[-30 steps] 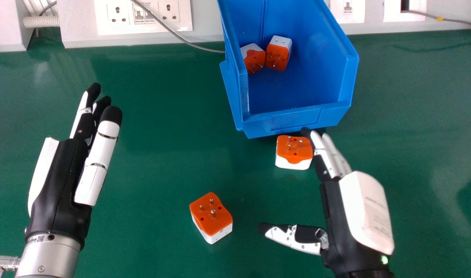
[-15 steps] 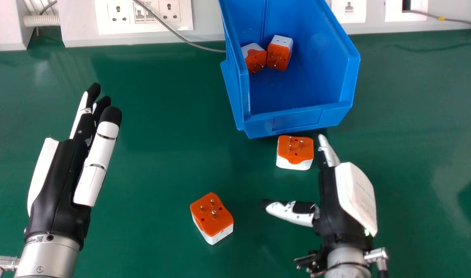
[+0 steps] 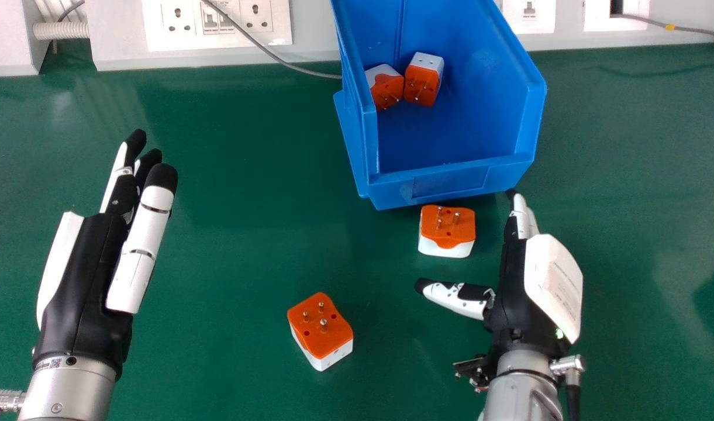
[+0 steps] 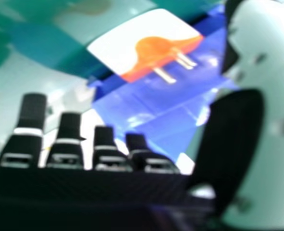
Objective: Pick all objects and put in blue box
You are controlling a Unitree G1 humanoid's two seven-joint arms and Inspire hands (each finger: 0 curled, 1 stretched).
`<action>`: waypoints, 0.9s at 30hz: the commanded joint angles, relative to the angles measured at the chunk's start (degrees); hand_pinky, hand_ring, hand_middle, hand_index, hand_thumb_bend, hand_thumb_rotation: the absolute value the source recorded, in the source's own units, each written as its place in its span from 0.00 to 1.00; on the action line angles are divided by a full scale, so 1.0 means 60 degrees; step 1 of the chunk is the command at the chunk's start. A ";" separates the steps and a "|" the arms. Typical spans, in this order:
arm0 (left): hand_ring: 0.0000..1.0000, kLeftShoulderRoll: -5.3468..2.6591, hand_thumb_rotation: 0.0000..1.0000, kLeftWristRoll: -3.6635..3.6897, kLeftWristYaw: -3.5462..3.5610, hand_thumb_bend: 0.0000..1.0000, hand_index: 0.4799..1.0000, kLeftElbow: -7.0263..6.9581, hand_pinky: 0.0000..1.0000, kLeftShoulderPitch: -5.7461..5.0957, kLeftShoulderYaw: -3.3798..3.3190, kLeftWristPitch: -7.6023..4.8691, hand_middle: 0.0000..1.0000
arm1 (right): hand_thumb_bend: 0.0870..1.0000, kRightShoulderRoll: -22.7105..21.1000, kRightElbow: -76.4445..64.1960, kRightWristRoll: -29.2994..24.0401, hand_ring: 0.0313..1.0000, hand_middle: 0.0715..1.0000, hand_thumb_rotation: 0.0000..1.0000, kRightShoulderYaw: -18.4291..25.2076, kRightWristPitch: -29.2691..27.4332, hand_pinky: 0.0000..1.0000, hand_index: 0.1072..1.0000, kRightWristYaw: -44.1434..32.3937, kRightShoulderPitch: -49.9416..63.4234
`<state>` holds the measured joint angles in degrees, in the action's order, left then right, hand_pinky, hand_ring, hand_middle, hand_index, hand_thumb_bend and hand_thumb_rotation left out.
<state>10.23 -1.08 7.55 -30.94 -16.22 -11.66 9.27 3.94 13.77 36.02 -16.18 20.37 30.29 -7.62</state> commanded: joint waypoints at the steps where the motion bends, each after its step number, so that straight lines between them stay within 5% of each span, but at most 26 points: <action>1: 0.97 0.0125 1.00 0.0078 0.0048 0.56 1.00 -0.0101 0.92 0.0076 -0.0046 -0.0245 0.98 | 0.55 0.0543 0.0113 -0.0071 0.94 0.98 0.21 0.0055 0.0135 0.79 0.97 0.0282 -0.0463; 12: 0.97 0.0112 1.00 0.0037 0.0048 0.55 1.00 -0.0280 0.92 0.0103 0.0035 -0.0077 0.98 | 0.56 0.0655 0.1171 -0.0294 0.96 0.98 0.21 -0.0113 0.0927 0.83 0.97 0.0425 -0.1270; 27: 0.98 0.0142 1.00 0.0021 0.0043 0.54 1.00 -0.0335 0.93 0.0115 0.0048 0.0016 0.98 | 0.56 0.1279 0.1437 -0.1828 0.97 0.99 0.22 0.0244 0.1899 0.85 0.98 0.0265 -0.2242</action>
<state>10.45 -1.13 7.61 -31.15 -15.79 -11.48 9.49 6.65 22.78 25.30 -14.55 31.36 31.71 -20.78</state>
